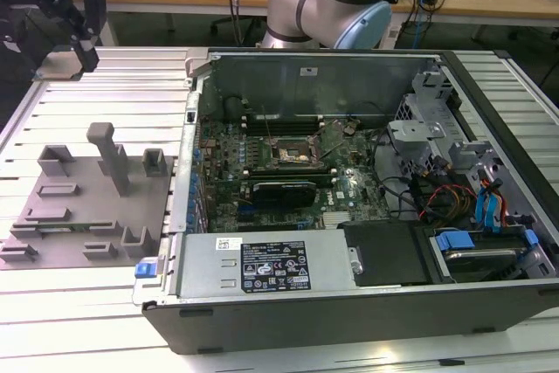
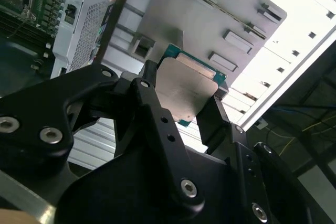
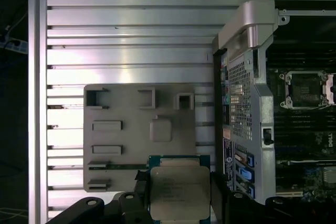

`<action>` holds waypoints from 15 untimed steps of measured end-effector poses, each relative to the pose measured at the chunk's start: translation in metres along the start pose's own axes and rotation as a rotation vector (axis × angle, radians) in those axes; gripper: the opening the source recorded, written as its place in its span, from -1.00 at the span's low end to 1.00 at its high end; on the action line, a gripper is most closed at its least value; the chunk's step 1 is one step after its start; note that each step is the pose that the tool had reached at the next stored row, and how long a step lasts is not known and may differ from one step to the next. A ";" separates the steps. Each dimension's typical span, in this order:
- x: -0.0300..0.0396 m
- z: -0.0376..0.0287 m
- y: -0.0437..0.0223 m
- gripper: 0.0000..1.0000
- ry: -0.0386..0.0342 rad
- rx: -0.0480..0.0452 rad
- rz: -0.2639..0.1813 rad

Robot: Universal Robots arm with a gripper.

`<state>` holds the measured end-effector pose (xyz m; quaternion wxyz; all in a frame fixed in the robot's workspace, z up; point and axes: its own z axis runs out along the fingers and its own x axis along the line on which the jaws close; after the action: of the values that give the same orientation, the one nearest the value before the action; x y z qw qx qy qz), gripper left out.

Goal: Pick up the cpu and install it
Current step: 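Pick up the cpu and move it towards the insertion slot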

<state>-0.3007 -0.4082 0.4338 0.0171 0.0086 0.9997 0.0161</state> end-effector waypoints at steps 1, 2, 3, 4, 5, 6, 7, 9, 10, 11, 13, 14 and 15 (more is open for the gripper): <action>-0.0020 0.0001 0.0000 0.09 -0.0001 0.0000 0.000; -0.0034 0.0002 0.0000 0.09 -0.0001 0.0000 0.000; -0.0046 0.0002 0.0001 0.09 0.0000 0.0000 0.000; -0.0073 0.0003 0.0001 0.09 0.0000 0.0000 0.000; -0.0096 0.0003 0.0002 0.09 0.0000 0.0000 0.000; -0.0110 0.0004 0.0002 0.09 0.0000 0.0000 0.000; -0.0121 0.0004 0.0002 0.09 0.0000 0.0000 0.000; -0.0148 0.0005 0.0002 0.09 0.0000 0.0000 0.000; -0.0168 0.0006 0.0003 0.09 -0.0001 -0.0001 0.000; -0.0190 0.0007 0.0003 0.09 0.0000 0.0000 0.000; -0.0216 0.0008 0.0003 0.09 -0.0001 0.0000 0.000; -0.0226 0.0008 0.0004 0.09 0.0000 0.0000 0.000; -0.0250 0.0009 0.0004 0.09 -0.0001 -0.0001 0.000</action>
<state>-0.2758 -0.4082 0.4337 0.0172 0.0085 0.9997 0.0161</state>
